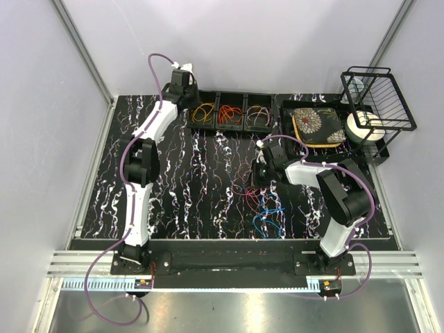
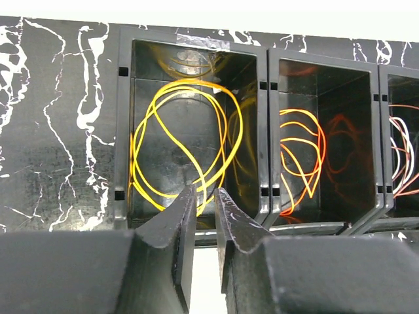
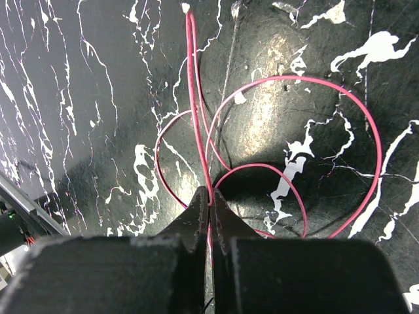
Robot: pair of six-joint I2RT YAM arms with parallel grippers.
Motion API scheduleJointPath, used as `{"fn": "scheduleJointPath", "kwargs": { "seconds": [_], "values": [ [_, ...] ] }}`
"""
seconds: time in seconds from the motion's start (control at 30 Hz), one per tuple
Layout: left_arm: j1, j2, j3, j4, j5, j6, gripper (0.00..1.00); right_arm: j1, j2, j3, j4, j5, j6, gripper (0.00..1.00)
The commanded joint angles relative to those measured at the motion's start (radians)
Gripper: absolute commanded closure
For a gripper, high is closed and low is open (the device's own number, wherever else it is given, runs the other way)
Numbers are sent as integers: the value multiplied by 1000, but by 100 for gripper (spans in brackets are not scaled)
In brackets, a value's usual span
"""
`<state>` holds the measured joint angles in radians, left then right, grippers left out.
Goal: Untangle the cables
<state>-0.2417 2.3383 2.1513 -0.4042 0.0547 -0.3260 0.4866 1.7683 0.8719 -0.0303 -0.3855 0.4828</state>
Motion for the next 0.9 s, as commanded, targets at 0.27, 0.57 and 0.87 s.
{"fn": "scheduleJointPath", "kwargs": {
  "seconds": [0.27, 0.57, 0.87],
  "values": [
    [1, -88, -14, 2, 30, -16, 44, 0, 31, -10, -39, 33, -24, 100],
    [-1, -288, -203, 1, -16, -24, 1, 0, 7, -22, -39, 48, -12, 100],
    [-1, -613, -565, -15, 86, -93, 1, 3, -191, 102, -154, 40, 46, 100]
  ]
}}
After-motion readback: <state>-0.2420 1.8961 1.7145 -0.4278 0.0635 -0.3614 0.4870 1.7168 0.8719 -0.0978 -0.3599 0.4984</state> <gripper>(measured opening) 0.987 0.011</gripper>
